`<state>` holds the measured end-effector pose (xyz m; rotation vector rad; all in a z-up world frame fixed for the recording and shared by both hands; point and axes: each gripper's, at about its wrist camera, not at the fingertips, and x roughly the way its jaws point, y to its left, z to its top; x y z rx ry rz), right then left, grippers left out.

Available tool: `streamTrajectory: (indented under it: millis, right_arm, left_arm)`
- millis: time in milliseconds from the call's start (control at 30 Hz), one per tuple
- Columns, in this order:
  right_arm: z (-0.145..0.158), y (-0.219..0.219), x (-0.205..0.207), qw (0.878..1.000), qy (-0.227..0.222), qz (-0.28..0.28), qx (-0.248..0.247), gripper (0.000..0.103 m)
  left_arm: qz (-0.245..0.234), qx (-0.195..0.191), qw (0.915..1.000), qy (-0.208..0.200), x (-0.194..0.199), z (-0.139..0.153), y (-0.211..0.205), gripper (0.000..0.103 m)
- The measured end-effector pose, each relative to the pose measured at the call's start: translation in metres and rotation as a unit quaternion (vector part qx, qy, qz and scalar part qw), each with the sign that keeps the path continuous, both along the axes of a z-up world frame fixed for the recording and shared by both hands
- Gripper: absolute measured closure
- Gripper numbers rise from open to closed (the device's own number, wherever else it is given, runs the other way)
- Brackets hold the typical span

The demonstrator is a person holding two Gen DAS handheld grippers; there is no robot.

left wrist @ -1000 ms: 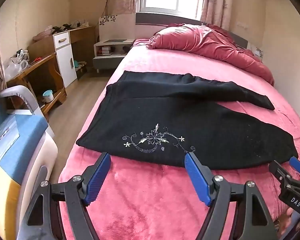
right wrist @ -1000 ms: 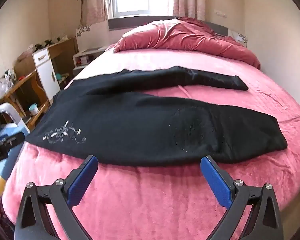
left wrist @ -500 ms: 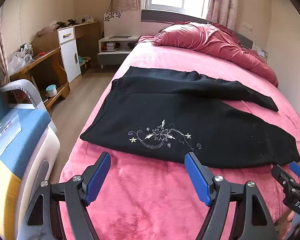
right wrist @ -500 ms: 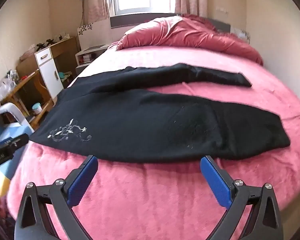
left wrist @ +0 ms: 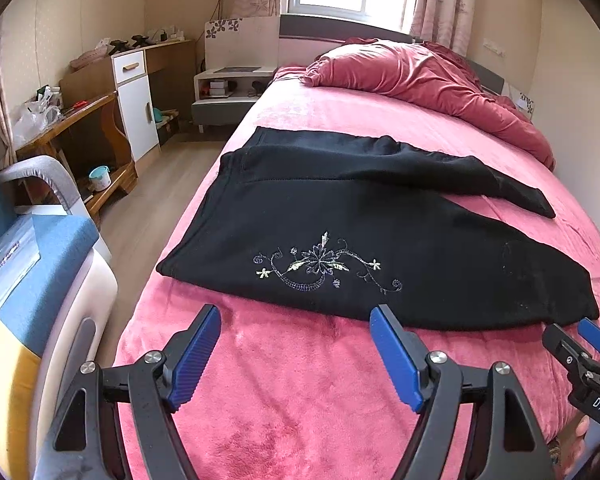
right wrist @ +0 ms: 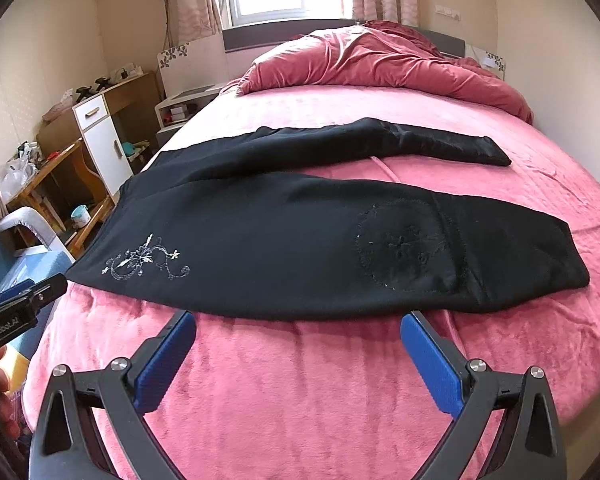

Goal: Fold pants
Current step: 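Move both grippers toward the black trousers lying flat on the bed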

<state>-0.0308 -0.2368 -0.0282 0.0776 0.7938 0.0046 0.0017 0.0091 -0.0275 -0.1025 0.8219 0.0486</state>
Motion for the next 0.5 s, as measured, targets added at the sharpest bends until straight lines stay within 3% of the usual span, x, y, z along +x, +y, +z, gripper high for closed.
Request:
streamTrajectory:
  millis: [133,500]
  right_arm:
    - [0.0004,-0.0003,0.0000,1.000,-0.001,-0.001,-0.001,0.000]
    - [-0.0016,-0.0041,0.0004,1.000,0.002,-0.004,-0.001,0.000]
  left_arm:
    - [-0.001,0.000,1.0000,0.001,-0.0004,0.0009,0.0004,0.017]
    - [-0.003,0.004,1.0000,0.004,-0.0003,0.0004,-0.0027,0.017]
